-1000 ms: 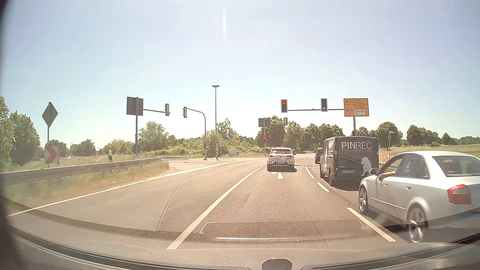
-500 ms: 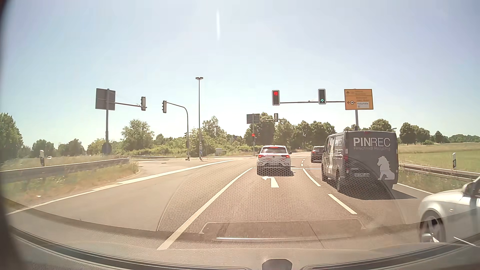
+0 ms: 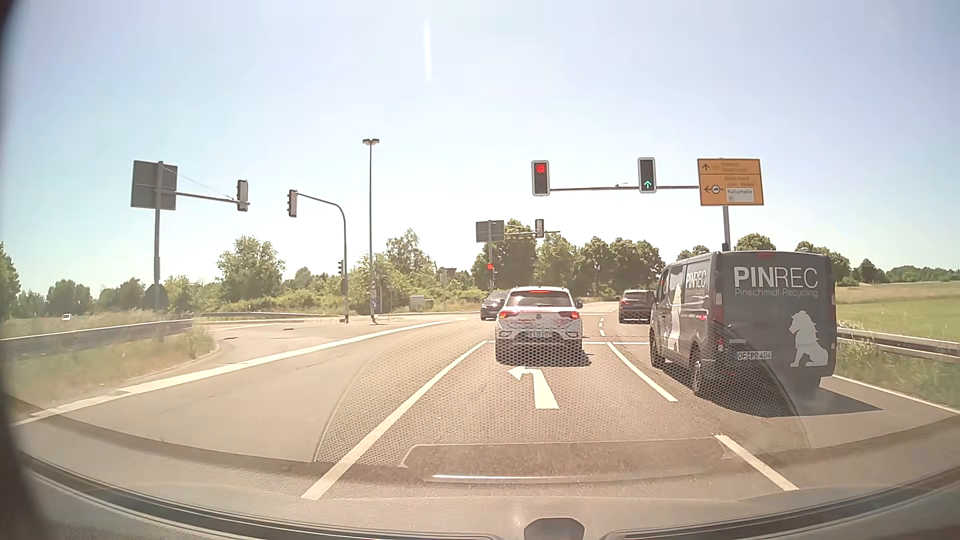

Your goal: Follow the waypoints while adhering to traffic rules and regulations

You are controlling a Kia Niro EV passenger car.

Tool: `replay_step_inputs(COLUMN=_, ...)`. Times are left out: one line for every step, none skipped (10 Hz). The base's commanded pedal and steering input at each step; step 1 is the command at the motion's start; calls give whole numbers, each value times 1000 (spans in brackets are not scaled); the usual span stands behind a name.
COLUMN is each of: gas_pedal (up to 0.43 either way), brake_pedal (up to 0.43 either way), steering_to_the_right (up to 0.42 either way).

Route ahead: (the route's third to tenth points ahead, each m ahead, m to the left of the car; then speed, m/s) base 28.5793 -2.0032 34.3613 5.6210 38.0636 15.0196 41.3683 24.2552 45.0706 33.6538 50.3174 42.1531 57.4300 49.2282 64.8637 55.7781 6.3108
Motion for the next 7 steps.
replay_step_inputs(gas_pedal=0, brake_pedal=335, steering_to_the_right=28)
replay_step_inputs(gas_pedal=0, brake_pedal=341, steering_to_the_right=25)
replay_step_inputs(gas_pedal=0, brake_pedal=341, steering_to_the_right=24)
replay_step_inputs(gas_pedal=0, brake_pedal=341, steering_to_the_right=22)
replay_step_inputs(gas_pedal=0, brake_pedal=341, steering_to_the_right=22)
replay_step_inputs(gas_pedal=0, brake_pedal=348, steering_to_the_right=22)
replay_step_inputs(gas_pedal=0, brake_pedal=354, steering_to_the_right=25)
